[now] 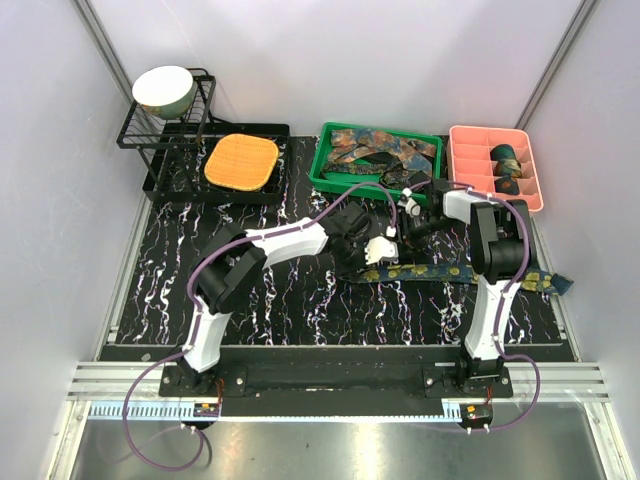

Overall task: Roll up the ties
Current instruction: Roll the tie at the center of the board.

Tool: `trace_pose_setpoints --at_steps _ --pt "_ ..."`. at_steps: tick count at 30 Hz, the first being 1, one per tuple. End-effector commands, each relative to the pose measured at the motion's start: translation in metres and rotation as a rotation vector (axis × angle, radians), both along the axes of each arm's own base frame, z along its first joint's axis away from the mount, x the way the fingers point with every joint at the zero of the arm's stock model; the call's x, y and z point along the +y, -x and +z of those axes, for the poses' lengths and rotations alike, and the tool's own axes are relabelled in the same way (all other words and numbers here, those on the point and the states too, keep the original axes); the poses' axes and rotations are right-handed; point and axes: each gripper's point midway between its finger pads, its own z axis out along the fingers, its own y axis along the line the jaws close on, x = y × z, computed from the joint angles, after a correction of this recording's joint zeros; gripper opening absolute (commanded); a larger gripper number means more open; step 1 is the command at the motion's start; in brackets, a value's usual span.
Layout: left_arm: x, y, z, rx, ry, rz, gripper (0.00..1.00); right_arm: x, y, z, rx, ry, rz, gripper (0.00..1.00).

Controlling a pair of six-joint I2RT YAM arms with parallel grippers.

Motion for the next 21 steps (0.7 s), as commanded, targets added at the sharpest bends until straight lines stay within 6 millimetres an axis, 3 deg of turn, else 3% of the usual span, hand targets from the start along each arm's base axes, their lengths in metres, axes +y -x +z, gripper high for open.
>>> trace_pose_setpoints --at_steps 1,6,10,15,21 --pt "0.056 0.042 -0.039 0.135 -0.252 -0.020 0.01 0.013 0.012 -0.014 0.006 0.050 0.071 0.38" --pt "0.055 0.035 -0.036 0.125 -0.261 0.013 0.00 0.013 0.034 -0.030 0.063 0.094 0.099 0.31" --pt "0.061 0.042 -0.039 0.146 -0.292 0.012 0.00 0.012 0.029 -0.019 0.020 0.102 0.124 0.29" --pt "0.065 0.045 -0.043 0.158 -0.306 0.005 0.00 0.010 0.027 0.000 -0.050 0.067 0.206 0.43" --pt "0.061 0.043 -0.043 0.164 -0.297 0.015 0.00 0.008 0.026 0.008 -0.103 0.077 0.239 0.45"
